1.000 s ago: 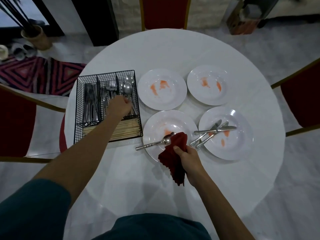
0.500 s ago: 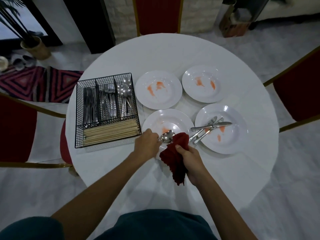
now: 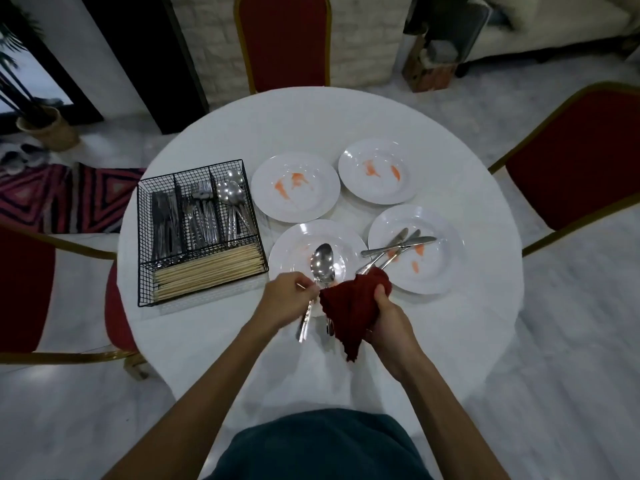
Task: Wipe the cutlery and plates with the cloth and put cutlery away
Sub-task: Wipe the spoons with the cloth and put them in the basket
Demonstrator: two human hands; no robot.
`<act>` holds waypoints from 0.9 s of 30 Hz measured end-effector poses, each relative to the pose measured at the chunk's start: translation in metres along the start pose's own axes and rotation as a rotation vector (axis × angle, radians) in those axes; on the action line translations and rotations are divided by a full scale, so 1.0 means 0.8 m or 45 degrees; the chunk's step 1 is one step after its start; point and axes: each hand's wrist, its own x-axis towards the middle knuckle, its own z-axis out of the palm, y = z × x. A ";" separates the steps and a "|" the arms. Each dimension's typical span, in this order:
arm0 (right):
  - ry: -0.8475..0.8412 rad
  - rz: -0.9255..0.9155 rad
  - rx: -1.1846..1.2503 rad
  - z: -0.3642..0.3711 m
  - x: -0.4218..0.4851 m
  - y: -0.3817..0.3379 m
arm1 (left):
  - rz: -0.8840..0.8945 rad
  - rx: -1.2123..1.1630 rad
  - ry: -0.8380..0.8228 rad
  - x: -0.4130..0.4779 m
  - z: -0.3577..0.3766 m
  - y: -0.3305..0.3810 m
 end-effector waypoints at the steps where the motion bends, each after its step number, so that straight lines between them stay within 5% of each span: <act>1: 0.002 0.000 0.017 0.004 -0.001 0.003 | 0.021 -0.034 -0.035 -0.012 0.006 0.009; 11: 0.133 -0.164 -0.112 0.034 -0.004 -0.020 | 0.098 -0.239 -0.266 -0.077 0.052 0.028; 18: 0.211 -0.406 -0.323 0.012 -0.009 -0.055 | 0.187 -0.148 -0.220 -0.070 0.003 0.032; 27: -0.430 -0.373 -2.016 0.027 -0.048 -0.062 | 0.467 0.653 -0.290 -0.048 -0.052 0.020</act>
